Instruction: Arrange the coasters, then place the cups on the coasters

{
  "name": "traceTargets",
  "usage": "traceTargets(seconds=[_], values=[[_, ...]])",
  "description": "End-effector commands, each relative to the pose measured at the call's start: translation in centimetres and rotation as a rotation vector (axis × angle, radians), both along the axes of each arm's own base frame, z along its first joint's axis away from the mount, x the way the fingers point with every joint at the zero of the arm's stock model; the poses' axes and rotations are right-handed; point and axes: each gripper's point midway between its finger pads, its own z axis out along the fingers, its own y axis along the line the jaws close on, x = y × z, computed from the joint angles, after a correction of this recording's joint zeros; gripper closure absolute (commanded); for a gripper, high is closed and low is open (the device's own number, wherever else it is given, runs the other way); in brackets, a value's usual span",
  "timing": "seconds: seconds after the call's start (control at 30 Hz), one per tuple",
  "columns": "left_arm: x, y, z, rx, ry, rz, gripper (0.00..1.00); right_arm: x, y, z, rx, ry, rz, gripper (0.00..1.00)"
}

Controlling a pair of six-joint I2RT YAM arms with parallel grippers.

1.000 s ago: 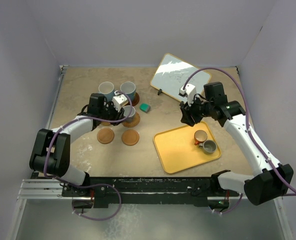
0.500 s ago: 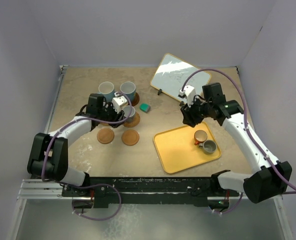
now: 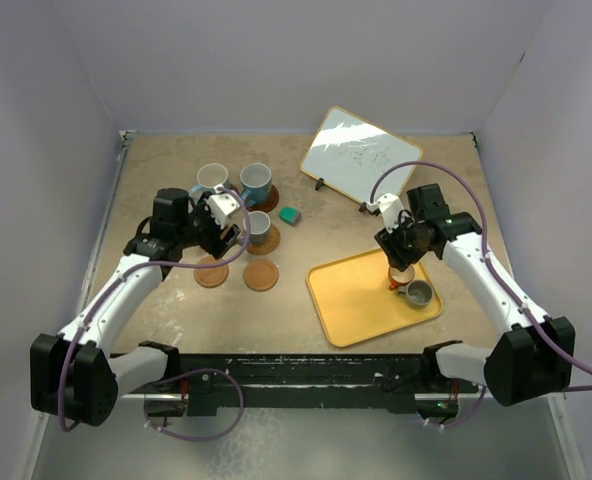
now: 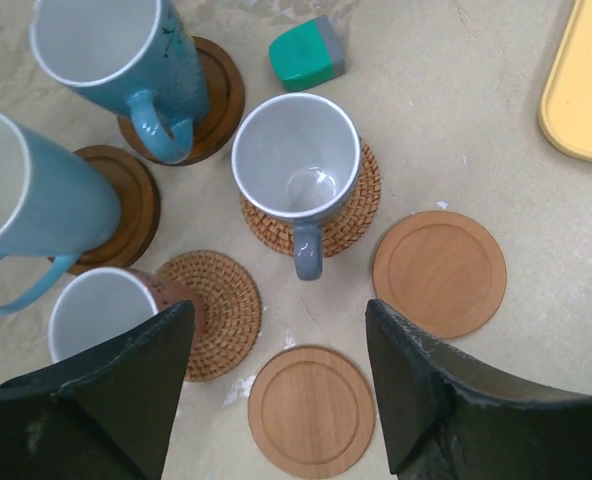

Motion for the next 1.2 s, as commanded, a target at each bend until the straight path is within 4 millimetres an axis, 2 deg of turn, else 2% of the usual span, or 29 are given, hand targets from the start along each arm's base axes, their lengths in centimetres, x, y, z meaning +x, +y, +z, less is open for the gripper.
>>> traceTargets(seconds=[0.0, 0.1, 0.27, 0.4, 0.6, 0.73, 0.97, 1.07, 1.17], values=[[-0.2, 1.5, 2.3, 0.022, -0.055, 0.076, 0.31, 0.6, -3.2, -0.5, -0.078, -0.006, -0.071, 0.5], [-0.5, 2.2, 3.1, 0.027, -0.068, 0.114, 0.29, 0.9, -4.7, -1.3, -0.089, 0.027, -0.11, 0.51], [-0.9, 2.5, 3.5, 0.027, -0.075, 0.13, 0.29, 1.2, -5.5, -3.1, -0.09, 0.101, -0.137, 0.53], [-1.1, 2.3, 3.4, 0.021, -0.066, 0.12, 0.29, 1.8, -6.2, -4.2, -0.106, 0.134, -0.157, 0.59], [-1.1, 2.2, 3.2, 0.022, -0.055, 0.112, 0.29, 1.6, -6.0, -5.6, -0.093, 0.205, -0.147, 0.65], [-0.9, 2.2, 3.0, 0.026, -0.054, 0.115, 0.29, 1.5, -5.7, -6.0, -0.082, 0.225, -0.138, 0.75], [-0.8, 1.2, 3.7, -0.007, -0.075, 0.058, 0.26, 1.5, -4.9, -4.8, -0.042, 0.233, -0.112, 0.94], [-0.8, 0.6, 4.7, -0.027, -0.092, 0.029, 0.25, 2.6, -4.7, -3.1, -0.025, 0.179, -0.124, 1.0], [-0.9, -0.1, 5.8, -0.05, -0.111, -0.01, 0.24, 3.1, -3.5, -0.8, 0.048, 0.145, -0.15, 1.0]])
